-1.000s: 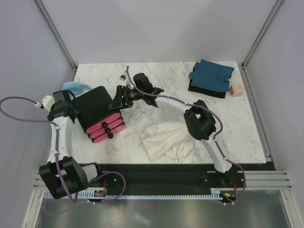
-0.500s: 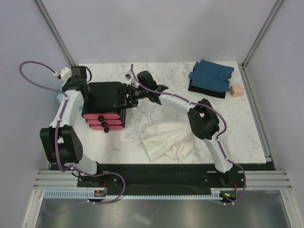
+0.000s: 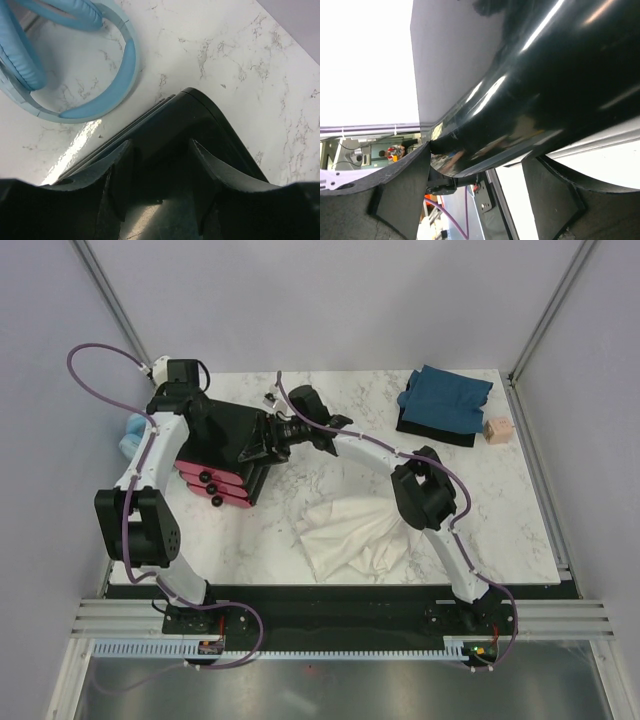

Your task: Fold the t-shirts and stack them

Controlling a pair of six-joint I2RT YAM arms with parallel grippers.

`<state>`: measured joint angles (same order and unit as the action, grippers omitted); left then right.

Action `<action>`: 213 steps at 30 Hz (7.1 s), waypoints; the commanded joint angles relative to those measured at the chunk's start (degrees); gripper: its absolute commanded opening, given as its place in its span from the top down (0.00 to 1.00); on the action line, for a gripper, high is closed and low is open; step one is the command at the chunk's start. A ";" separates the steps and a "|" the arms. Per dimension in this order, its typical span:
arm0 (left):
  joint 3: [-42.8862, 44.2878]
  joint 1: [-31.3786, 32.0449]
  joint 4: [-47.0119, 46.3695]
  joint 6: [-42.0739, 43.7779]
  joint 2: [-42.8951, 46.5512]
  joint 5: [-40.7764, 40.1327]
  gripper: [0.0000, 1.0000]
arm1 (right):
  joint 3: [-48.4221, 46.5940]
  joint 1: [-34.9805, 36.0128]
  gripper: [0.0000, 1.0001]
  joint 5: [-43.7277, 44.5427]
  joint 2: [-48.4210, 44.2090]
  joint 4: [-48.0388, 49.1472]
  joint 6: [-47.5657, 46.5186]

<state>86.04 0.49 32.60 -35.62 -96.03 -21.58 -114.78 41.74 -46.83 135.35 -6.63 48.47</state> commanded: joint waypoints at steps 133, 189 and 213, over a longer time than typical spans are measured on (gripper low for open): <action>-22.14 14.63 17.41 -6.05 31.51 0.58 0.42 | 10.93 -3.94 0.27 20.99 -9.41 -4.79 -19.11; -14.23 14.54 20.05 -2.53 24.84 4.27 0.44 | -27.43 -4.12 0.29 17.47 32.25 19.38 23.86; -13.44 14.63 24.79 -1.74 26.95 4.80 0.44 | -29.19 -5.09 0.25 27.49 33.84 28.07 27.47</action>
<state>71.31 15.03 56.25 -38.15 -70.81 -16.34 -142.12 37.52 -23.51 168.42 16.62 74.39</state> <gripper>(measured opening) 0.558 0.736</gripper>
